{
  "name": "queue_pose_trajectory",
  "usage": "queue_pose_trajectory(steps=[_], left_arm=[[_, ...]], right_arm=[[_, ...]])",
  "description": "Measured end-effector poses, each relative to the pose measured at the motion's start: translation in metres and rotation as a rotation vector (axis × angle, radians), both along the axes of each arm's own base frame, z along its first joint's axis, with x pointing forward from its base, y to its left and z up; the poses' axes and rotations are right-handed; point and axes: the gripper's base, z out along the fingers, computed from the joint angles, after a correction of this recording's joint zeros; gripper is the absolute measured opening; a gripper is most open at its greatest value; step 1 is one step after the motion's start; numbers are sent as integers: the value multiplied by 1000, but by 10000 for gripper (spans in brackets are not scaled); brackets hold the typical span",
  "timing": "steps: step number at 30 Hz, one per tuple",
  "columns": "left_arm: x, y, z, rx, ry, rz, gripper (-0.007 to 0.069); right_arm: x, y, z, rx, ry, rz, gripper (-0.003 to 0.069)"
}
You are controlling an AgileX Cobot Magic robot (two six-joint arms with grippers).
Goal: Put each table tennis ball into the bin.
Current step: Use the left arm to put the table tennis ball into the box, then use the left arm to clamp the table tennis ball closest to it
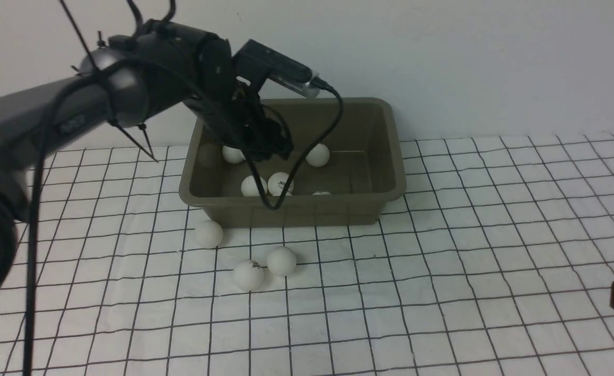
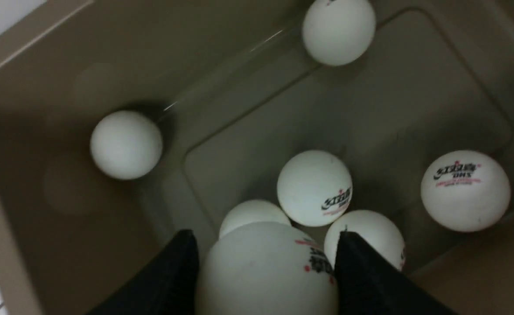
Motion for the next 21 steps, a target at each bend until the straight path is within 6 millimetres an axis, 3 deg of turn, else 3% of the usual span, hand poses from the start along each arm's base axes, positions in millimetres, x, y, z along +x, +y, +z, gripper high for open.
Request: queue_pose_trajectory(steps=[2,4,9,13,21], left_arm=[[6,-7,-6,7,3,-20,361],[11,-12,-14,20,28,-30,418],[14,-13,-13,35,47,-29,511],[9,-9,11,62,48,-28,520],[-29,10,68,113,140,-5,459]], right_arm=[[0,0,0,-1,4,2,-10],[-1,0,-1,1,10,4,-10],[-1,1,-1,6,12,6,-10],[-1,1,-1,7,12,6,-10],[-1,1,-1,5,12,5,-10]])
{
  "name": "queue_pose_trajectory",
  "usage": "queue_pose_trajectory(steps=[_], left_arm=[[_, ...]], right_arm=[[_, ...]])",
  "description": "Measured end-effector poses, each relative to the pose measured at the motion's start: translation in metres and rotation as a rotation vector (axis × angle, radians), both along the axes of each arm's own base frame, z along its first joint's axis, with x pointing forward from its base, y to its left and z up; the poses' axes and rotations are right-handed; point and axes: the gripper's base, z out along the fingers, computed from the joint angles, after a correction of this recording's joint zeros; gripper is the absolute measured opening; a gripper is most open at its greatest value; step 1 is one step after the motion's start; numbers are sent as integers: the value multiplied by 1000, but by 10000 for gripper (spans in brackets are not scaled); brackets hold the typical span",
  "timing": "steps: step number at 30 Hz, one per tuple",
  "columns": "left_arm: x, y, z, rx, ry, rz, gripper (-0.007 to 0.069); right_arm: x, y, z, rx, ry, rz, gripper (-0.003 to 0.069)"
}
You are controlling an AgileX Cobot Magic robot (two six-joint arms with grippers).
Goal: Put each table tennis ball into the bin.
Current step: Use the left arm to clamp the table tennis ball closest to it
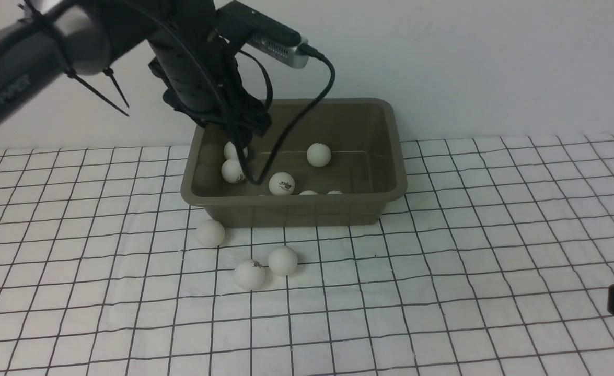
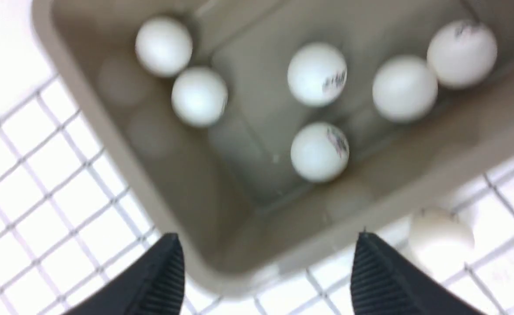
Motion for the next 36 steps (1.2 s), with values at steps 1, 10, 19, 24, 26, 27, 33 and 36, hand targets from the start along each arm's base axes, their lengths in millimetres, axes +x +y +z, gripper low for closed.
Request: queue_pose_trajectory(steps=[1,10,19,24,26,27,33,36], left_arm=[[-4,3,5,3,7,6,448],[-43,26,-7,33,95,23,426],[-93,25,-52,-133,169,25,426],[-98,3,-76,-214,161,-33,426],[-94,-5,-84,-217,147,-53,426],[-90,-8,-92,-216,138,-56,426],[-81,-10,-121,-163,166,-67,426],[-76,-10,-132,-142,161,-78,426]], right_arm=[[0,0,0,-5,-1,-1,-10],[0,-1,-1,-25,-7,-4,-10],[1,-2,-1,-35,-10,-6,-10],[1,-2,-1,-34,-10,-6,-10],[1,-2,-1,-34,-9,-6,-10],[1,-2,-1,-34,-9,-6,-10],[0,-1,-1,-26,-6,-4,-10],[0,-1,-1,-18,-3,-2,-10]])
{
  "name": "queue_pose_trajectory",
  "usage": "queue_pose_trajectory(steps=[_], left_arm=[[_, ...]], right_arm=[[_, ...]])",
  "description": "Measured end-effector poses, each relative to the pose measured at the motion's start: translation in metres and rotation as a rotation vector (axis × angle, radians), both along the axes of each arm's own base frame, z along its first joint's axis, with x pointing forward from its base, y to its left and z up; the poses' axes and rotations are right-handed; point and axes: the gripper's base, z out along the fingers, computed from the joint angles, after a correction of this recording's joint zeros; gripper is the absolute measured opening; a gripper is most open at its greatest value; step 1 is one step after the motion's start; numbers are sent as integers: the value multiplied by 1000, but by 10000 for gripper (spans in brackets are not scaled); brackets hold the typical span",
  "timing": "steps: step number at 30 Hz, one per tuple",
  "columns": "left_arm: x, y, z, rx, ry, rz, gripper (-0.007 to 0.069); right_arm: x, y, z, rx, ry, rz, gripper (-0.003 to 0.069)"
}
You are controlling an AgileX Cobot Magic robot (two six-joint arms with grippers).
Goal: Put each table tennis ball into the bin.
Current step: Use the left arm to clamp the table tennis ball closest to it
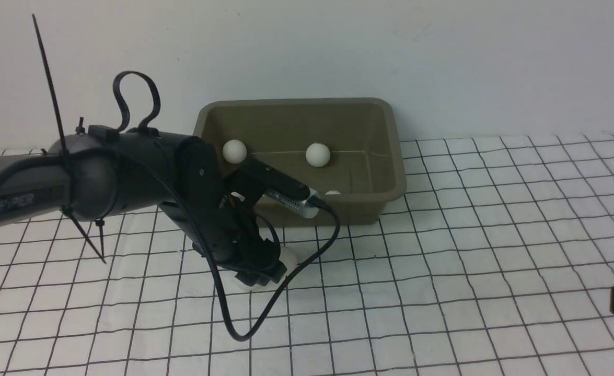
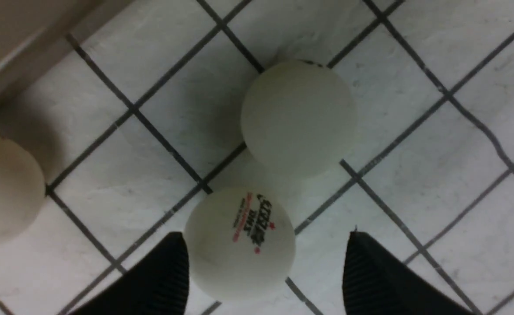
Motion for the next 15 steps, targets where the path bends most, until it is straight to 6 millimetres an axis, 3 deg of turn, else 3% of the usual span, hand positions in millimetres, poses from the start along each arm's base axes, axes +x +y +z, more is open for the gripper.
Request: queue_pose_trajectory(steps=[15], left_arm=[[9,-1,-15,29,-43,-28,426]], right_arm=[[0,0,0,7,5,3,-10]])
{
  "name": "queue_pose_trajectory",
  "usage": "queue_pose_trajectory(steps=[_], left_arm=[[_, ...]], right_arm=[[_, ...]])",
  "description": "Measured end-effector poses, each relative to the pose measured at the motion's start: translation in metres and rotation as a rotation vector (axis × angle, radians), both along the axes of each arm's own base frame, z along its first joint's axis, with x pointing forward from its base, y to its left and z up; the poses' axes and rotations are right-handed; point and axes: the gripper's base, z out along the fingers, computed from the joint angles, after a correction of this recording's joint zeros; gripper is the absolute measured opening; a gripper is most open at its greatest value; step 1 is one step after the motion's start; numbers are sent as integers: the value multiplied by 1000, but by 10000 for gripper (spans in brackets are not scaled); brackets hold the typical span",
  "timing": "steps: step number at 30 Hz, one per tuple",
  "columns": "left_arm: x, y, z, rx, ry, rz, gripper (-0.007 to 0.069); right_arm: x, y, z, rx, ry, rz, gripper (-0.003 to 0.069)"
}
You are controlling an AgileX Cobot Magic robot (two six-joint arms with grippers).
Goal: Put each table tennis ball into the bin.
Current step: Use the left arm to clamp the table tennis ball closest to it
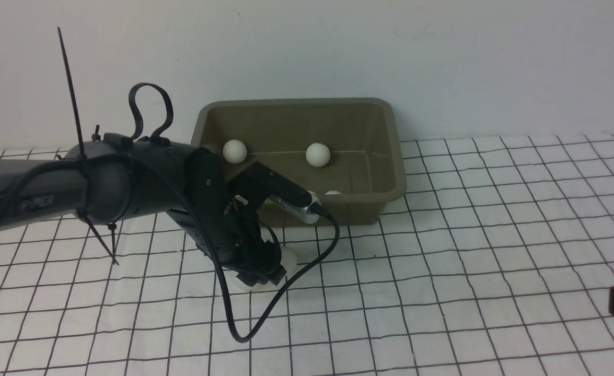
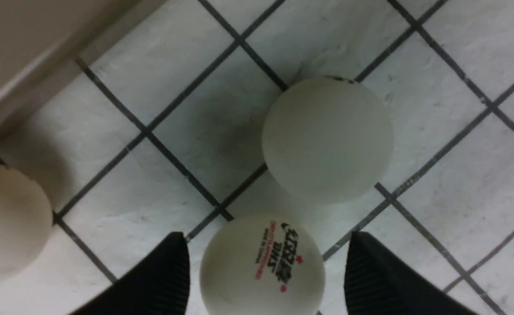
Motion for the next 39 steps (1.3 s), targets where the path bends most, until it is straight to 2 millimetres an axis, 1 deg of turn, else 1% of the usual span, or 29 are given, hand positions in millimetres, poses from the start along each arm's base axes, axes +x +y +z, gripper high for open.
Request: queue_pose_trajectory(steps=[2,7,14,17,20,21,27,29,31,32,34,36,37,39], left_arm=[[0,0,-3,4,6,-1,426],[1,0,-5,3,2,0,426],[3,-1,-16,15,27,0,426],[3,-1,-17,16,27,0,416],[1,0,-16,20,39,-2,364],[0,0,-15,22,44,-3,358],[-2,1,-7,35,58,-10,356],[-1,2,6,55,61,-8,356],[-1,3,9,62,63,-7,356],[-2,4,17,75,68,-3,356],[-2,8,41,106,52,3,356],[0,9,59,111,18,2,356],[0,9,61,114,16,2,356],[6,8,88,96,-68,5,356]], right_arm=[[0,0,0,0,0,0,-10],[0,0,0,0,0,0,-10],[0,0,0,0,0,0,-10],[0,0,0,0,0,0,-10],[0,0,0,0,0,0,-10],[0,0,0,0,0,0,-10],[0,0,0,0,0,0,-10],[0,0,0,0,0,0,-10],[0,0,0,0,0,0,-10],[0,0,0,0,0,0,-10],[0,0,0,0,0,0,-10],[0,0,0,0,0,0,-10],[0,0,0,0,0,0,-10],[0,0,0,0,0,0,-10]])
